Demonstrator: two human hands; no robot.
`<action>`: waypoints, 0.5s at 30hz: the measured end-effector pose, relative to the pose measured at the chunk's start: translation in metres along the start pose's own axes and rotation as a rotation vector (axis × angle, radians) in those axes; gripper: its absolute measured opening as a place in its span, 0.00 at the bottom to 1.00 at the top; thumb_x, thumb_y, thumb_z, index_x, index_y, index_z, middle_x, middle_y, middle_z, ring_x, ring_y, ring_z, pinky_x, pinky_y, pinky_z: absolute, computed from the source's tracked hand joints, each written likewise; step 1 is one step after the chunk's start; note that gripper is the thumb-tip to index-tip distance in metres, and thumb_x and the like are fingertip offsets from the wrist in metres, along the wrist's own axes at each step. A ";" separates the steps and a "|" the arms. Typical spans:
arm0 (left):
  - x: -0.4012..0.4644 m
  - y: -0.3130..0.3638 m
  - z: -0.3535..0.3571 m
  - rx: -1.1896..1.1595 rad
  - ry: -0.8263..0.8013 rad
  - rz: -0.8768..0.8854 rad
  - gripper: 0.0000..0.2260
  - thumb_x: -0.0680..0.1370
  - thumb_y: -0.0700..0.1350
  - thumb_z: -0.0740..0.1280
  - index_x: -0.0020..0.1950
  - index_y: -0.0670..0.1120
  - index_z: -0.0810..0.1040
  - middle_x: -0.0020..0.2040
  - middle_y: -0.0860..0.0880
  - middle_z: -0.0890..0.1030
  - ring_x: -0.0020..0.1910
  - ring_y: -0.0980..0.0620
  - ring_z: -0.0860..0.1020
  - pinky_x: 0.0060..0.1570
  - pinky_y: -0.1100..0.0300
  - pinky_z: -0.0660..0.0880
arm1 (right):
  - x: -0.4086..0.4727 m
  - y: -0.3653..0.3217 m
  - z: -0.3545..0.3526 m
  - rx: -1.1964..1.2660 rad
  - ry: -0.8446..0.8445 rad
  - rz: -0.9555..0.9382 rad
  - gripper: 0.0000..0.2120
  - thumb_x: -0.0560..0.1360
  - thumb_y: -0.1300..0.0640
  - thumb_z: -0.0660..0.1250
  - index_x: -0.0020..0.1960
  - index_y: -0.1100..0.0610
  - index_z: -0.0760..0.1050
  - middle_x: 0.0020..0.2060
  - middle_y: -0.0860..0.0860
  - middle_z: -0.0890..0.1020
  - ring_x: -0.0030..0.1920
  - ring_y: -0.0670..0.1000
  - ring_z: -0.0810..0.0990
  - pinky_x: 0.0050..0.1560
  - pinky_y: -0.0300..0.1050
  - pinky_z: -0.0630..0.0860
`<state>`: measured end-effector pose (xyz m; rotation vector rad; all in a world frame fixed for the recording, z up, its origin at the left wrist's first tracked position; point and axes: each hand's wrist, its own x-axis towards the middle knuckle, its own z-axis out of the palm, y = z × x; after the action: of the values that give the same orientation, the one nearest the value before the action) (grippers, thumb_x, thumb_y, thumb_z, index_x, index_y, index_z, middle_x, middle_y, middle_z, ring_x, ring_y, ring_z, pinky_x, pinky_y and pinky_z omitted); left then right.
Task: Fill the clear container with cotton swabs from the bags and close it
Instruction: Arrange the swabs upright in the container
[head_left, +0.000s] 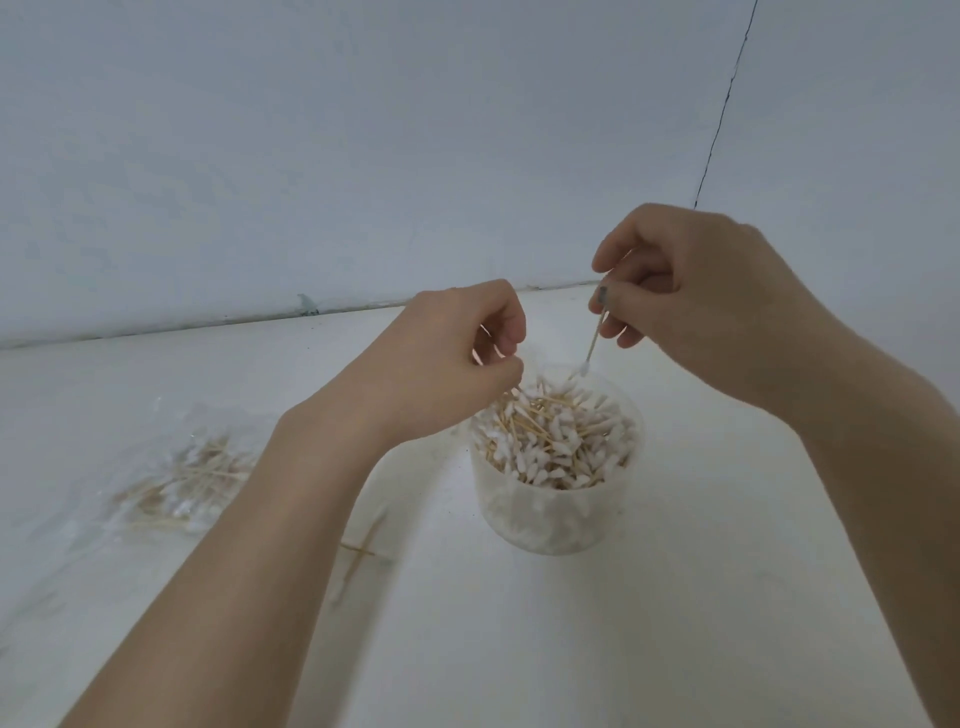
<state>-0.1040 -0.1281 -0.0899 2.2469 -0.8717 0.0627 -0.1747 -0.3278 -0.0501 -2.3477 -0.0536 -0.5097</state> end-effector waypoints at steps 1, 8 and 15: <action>0.001 -0.002 0.000 0.037 -0.001 -0.011 0.05 0.75 0.43 0.71 0.48 0.51 0.77 0.45 0.54 0.80 0.42 0.56 0.79 0.41 0.61 0.76 | 0.000 0.001 0.001 -0.024 0.010 -0.004 0.08 0.77 0.64 0.63 0.49 0.52 0.76 0.39 0.47 0.85 0.35 0.42 0.84 0.43 0.40 0.82; 0.000 -0.006 -0.005 0.088 -0.093 -0.089 0.05 0.75 0.44 0.71 0.44 0.54 0.77 0.41 0.54 0.81 0.35 0.58 0.77 0.32 0.71 0.70 | 0.000 0.007 0.019 -0.058 0.032 -0.049 0.07 0.77 0.64 0.65 0.47 0.52 0.76 0.39 0.48 0.84 0.37 0.41 0.84 0.47 0.49 0.83; -0.004 -0.004 -0.016 -0.018 -0.200 -0.126 0.08 0.74 0.41 0.71 0.47 0.55 0.80 0.45 0.57 0.83 0.43 0.56 0.82 0.37 0.60 0.75 | 0.002 0.009 0.028 -0.092 0.072 -0.082 0.05 0.77 0.60 0.68 0.46 0.50 0.76 0.39 0.46 0.84 0.38 0.41 0.80 0.41 0.29 0.75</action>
<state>-0.1017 -0.1138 -0.0814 2.3139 -0.8278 -0.2310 -0.1620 -0.3162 -0.0737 -2.4223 -0.0945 -0.6490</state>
